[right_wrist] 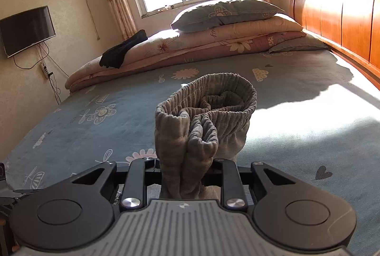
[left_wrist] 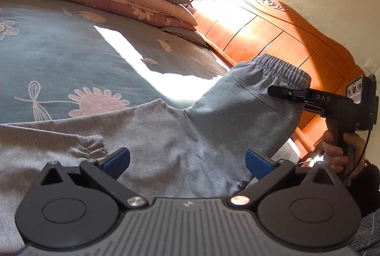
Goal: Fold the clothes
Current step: 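Carry the waistband with the right gripper over the garment toward the cuffs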
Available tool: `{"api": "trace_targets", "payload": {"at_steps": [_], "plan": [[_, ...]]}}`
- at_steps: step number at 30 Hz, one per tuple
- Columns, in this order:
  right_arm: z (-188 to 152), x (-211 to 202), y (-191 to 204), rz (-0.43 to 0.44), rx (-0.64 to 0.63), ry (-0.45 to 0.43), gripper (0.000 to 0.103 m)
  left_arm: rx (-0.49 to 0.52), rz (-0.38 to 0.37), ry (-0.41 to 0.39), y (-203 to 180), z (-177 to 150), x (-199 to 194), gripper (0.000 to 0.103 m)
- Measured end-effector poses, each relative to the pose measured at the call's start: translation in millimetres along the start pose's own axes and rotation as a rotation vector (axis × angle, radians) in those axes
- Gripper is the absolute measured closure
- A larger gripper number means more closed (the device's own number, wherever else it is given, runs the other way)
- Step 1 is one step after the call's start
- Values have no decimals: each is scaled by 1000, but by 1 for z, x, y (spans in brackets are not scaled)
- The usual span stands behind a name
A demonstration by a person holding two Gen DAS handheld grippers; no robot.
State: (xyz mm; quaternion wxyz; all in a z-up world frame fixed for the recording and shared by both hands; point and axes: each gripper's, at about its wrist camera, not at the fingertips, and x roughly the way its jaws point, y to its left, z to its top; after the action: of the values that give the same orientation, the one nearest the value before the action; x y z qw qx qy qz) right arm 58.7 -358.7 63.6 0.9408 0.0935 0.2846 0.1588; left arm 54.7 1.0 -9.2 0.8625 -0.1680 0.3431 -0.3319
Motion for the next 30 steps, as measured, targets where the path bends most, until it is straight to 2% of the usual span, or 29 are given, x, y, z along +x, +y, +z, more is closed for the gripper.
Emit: {"api": "trace_targets", "payload": {"at_steps": [4,7,10,13,16,18,21,23,25,28,29,30], "plan": [[2,4,13,-2,-13,12,75,51,-174,120,-18,-8,44,1],[1,3,16,-9,-14,12,75,77,-261,225,-33,-21,95,1],[2,-1,13,-11,-6,4,75,58,-283,340,-40,-38,143,1],[3,-5,8,-12,2,-1,75,12,-281,421,-40,-54,172,1],[3,-4,1,-14,12,3,75,30,-288,436,-49,-58,175,1],[3,-1,-2,-14,21,5,75,-6,-305,464,-49,-60,176,1],[3,2,-2,-7,26,9,75,-58,-346,554,-47,-68,172,1],[3,4,1,-5,18,11,75,-24,-311,519,-47,-63,155,1],[4,4,5,-3,8,12,75,15,-268,438,-44,-49,128,1],[7,6,15,4,-11,13,75,-3,-201,282,-25,-16,76,1],[8,6,20,9,-19,14,75,-15,-146,230,-16,-4,56,1],[9,7,25,14,-30,15,75,-14,-57,185,-8,6,36,1]]}}
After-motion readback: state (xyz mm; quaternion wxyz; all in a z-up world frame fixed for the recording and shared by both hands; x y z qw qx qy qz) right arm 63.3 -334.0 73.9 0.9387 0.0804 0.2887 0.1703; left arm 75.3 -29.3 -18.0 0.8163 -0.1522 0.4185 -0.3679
